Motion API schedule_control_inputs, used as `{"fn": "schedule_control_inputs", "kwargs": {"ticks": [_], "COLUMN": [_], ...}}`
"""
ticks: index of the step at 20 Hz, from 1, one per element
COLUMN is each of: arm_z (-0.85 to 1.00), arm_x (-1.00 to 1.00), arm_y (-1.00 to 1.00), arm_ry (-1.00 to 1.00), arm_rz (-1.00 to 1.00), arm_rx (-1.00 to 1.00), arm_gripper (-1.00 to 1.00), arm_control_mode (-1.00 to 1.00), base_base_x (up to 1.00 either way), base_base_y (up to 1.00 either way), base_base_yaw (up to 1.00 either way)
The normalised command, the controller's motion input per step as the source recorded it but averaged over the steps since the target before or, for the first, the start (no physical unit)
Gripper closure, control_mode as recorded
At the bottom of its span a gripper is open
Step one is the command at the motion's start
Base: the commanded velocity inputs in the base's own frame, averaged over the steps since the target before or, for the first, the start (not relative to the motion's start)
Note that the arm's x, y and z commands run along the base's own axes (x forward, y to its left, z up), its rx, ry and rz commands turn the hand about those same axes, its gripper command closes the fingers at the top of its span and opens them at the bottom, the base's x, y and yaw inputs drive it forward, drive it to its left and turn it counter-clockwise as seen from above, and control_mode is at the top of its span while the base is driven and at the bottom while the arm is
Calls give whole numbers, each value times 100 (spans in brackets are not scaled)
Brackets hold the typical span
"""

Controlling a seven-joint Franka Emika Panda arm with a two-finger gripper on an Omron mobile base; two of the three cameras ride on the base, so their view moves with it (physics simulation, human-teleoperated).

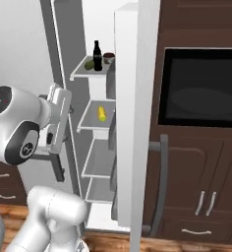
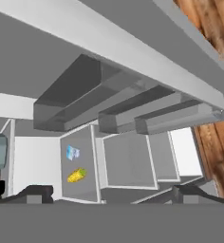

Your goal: Place the tupperware on the top shelf of the fridge. Make space for the tupperware among the existing items by rearranging them on the shelves if needed. Close the fridge door when finished.

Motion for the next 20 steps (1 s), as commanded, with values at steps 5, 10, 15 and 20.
{"fn": "schedule_control_inputs", "kwargs": {"ticks": [5,10,15,20], "arm_z": [0,0,0,0], "arm_x": [0,0,0,0], "arm_y": [0,0,0,0], "arm_ry": [0,0,0,0], "arm_rz": [0,0,0,0], "arm_rx": [0,0,0,0], "arm_gripper": [-100,-100,-100,-100], "arm_control_mode": [100,100,100,100], "base_base_x": [-76,-67,-53,-26], "base_base_y": [0,1,0,-4], "base_base_yaw": [0,0,0,1]}}
